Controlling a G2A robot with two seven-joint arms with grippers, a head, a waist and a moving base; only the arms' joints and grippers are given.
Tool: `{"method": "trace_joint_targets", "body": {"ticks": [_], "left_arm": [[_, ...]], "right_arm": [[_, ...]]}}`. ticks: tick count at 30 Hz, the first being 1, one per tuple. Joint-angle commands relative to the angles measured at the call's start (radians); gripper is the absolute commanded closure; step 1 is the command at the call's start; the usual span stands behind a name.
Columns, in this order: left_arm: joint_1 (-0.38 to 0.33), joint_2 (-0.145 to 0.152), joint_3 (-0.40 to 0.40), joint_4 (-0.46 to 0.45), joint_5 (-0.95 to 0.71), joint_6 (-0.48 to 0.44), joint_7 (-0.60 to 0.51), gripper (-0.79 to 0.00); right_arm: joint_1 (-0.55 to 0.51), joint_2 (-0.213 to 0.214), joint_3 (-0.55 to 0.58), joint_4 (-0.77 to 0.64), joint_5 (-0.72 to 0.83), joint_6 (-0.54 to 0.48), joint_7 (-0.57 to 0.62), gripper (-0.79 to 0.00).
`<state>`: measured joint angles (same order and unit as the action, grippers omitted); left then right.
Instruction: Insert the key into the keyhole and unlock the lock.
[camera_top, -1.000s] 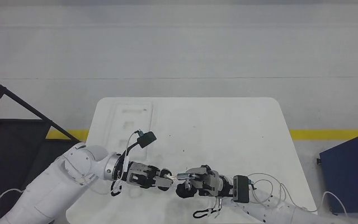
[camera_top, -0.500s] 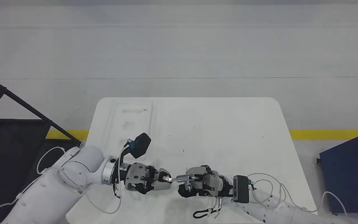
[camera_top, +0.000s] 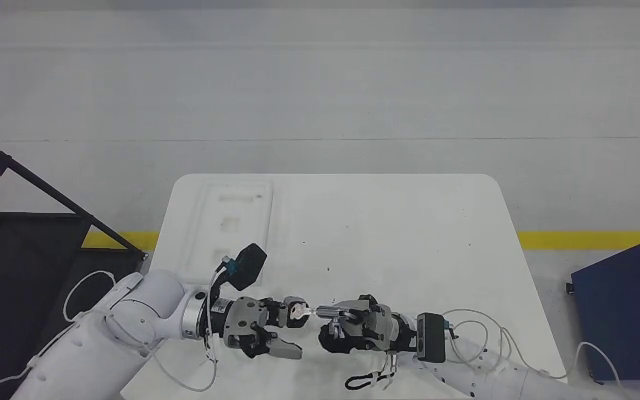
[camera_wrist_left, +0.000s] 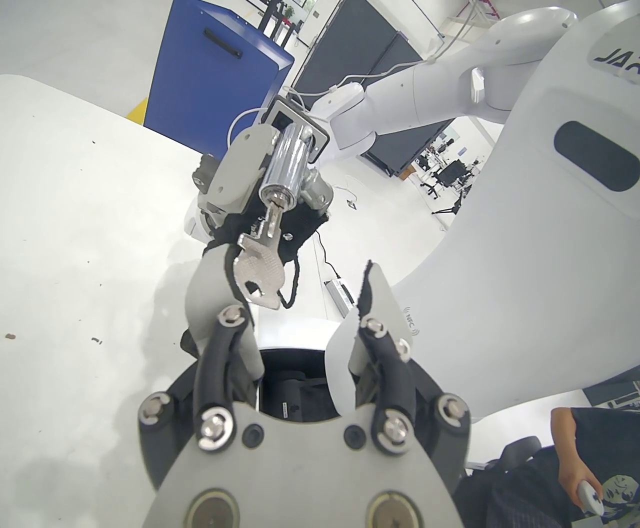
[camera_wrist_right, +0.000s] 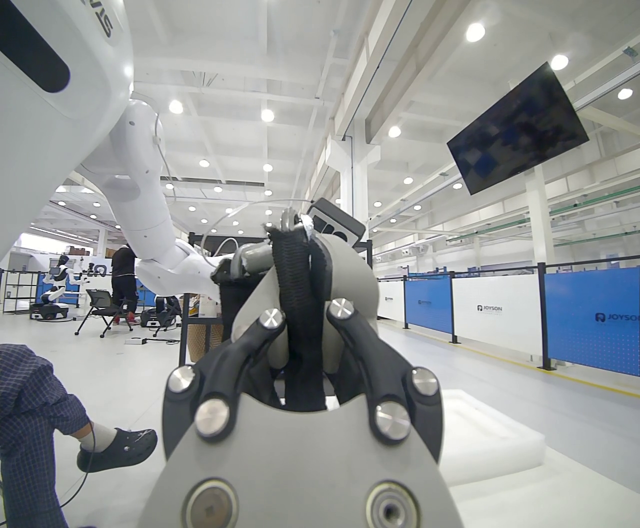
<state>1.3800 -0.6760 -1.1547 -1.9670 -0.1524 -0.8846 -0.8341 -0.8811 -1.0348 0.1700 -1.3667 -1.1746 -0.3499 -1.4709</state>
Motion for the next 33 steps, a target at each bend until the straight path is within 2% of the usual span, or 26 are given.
{"method": "trace_joint_targets", "body": {"ticks": [1, 9, 17, 24, 27, 29, 33], "left_arm": [[0.008, 0.001, -0.005, 0.004, -0.005, 0.0, 0.0, -0.785], [0.028, 0.004, -0.033, 0.023, -0.049, -0.013, 0.011, -0.785], [0.025, -0.001, -0.051, 0.066, 0.012, -0.005, 0.05, -0.785], [-0.026, -0.03, -0.043, 0.067, 0.183, -0.028, 0.199, -0.785], [-0.077, -0.05, -0.037, 0.029, 0.439, 0.021, 0.263, -0.785], [-0.08, -0.069, 0.013, 0.001, 0.54, 0.053, 0.342, -0.785], [-0.132, -0.097, 0.086, 0.009, 0.666, 0.085, 0.408, -0.785]], "right_arm": [[0.0, 0.0, 0.0, 0.0, 0.0, 0.0, 0.0, 0.0], [-0.016, 0.0, 0.068, -0.032, 0.007, 0.017, 0.053, 0.0], [0.016, -0.017, 0.17, -0.041, 0.009, -0.027, 0.093, 0.0], [0.025, -0.055, 0.22, 0.003, 0.055, -0.07, 0.104, 0.0], [0.023, -0.074, 0.225, 0.02, 0.052, -0.083, 0.112, 0.0], [0.019, -0.086, 0.228, 0.031, 0.046, -0.088, 0.111, 0.0], [0.005, -0.104, 0.241, 0.049, 0.034, -0.096, 0.099, 0.0]]}}
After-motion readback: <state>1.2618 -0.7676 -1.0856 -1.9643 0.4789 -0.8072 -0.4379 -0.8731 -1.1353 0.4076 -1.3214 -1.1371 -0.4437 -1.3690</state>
